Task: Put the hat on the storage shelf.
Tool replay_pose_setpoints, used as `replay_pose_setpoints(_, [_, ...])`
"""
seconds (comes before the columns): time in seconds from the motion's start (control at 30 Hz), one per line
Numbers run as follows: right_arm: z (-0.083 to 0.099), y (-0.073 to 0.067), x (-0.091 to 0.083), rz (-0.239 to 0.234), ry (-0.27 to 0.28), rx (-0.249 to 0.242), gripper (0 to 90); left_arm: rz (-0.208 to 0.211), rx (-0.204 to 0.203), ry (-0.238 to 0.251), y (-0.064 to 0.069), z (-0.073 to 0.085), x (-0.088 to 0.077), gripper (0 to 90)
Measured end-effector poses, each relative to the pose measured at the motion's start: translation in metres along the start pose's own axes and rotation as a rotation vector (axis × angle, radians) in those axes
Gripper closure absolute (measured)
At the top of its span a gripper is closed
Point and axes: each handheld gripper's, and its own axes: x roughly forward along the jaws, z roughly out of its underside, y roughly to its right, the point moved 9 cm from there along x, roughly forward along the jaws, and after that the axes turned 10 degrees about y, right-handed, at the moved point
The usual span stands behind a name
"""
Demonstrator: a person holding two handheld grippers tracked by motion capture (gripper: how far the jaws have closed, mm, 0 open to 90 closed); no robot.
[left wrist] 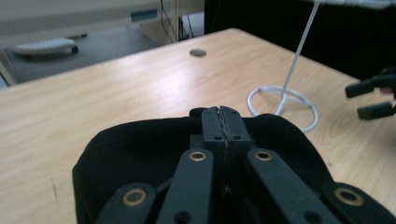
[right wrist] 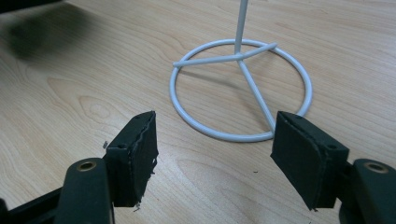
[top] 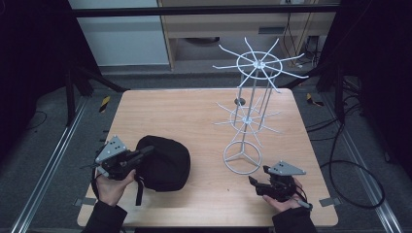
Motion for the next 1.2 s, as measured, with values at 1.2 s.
replay_pose_setpoints(1.2, [0.002,0.008,0.000,0.012,0.003,0.007,31.1,-0.019,0.052,0.502,0.032,-0.251,-0.018,90.0])
